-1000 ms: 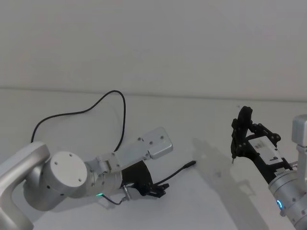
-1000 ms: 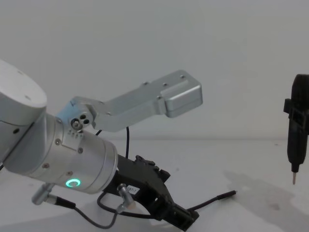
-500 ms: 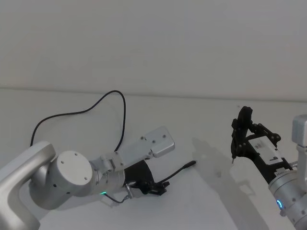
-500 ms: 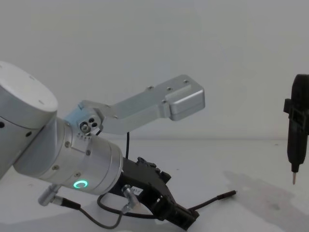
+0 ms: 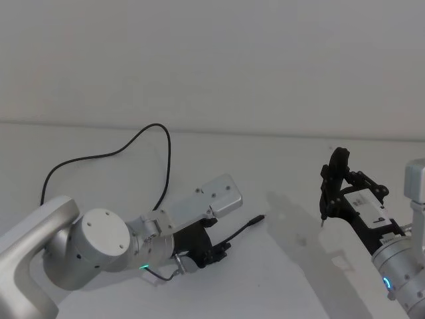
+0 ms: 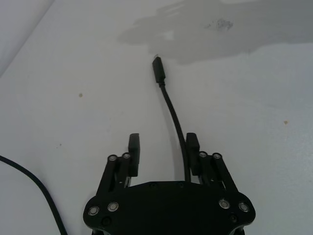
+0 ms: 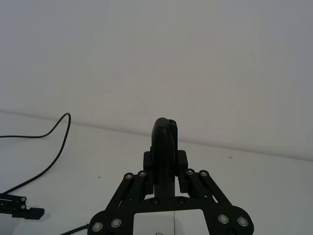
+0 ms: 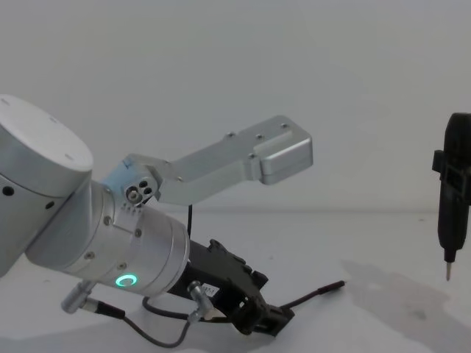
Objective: Pick up the data cable with the one hand.
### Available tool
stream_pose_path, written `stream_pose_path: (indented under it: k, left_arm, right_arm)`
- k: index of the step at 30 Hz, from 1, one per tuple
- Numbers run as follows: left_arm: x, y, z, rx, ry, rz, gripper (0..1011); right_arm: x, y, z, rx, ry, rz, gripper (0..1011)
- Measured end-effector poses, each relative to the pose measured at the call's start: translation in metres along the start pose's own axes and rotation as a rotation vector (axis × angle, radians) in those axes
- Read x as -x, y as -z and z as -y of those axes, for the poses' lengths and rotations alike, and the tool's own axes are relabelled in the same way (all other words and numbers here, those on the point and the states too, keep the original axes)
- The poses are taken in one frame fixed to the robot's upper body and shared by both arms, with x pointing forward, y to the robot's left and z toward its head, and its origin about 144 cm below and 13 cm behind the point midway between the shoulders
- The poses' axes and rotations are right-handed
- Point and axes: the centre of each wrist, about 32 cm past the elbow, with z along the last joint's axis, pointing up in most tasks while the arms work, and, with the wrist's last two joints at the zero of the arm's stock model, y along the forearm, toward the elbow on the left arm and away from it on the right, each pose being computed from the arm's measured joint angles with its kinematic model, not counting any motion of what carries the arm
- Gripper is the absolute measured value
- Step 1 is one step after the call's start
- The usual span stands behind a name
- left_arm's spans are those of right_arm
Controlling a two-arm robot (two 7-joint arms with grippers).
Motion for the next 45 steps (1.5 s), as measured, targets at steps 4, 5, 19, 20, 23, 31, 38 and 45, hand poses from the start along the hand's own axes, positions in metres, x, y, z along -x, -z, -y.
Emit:
stream_pose_path:
  k: [4, 5, 19, 20, 23, 31, 38, 45]
  left_arm:
    - [0.0, 0.0, 0.0, 0.0, -0.001, -0.001, 497]
    - [0.0, 0.0, 0.0, 0.0, -0.001, -0.001, 415]
    - [0.0, 0.0, 0.001, -0.001, -0.003, -0.002, 50]
    - [0.0, 0.0, 0.001, -0.001, -0.003, -0.002, 48]
    - [0.0, 0.0, 0.001, -0.002, -0.003, -0.003, 48]
    - [0.002, 0.002, -0.003, 0.047, -0.009, 0.01, 48]
    - [0.002, 0.003, -0.009, 0.128, -0.005, 0.017, 48]
    - [0.001, 0.003, -0.018, 0.211, 0.01, 0.024, 48]
  right_arm:
    - [0.0, 0.0, 0.0, 0.0, 0.0, 0.0, 268]
    - [0.0, 0.0, 0.0, 0.0, 0.0, 0.0, 268]
    - [0.0, 0.0, 0.0, 0.0, 0.0, 0.0, 268]
    - [0.0, 0.0, 0.0, 0.0, 0.0, 0.0, 268]
    - [0.0, 0.0, 0.0, 0.0, 0.0, 0.0, 268]
    - [0.0, -0.002, 0.0, -0.007, 0.0, 0.002, 268]
    - [0.0, -0.01, 0.002, -0.05, -0.011, -0.001, 268]
    - [0.001, -0.022, 0.005, -0.108, -0.03, -0.023, 268]
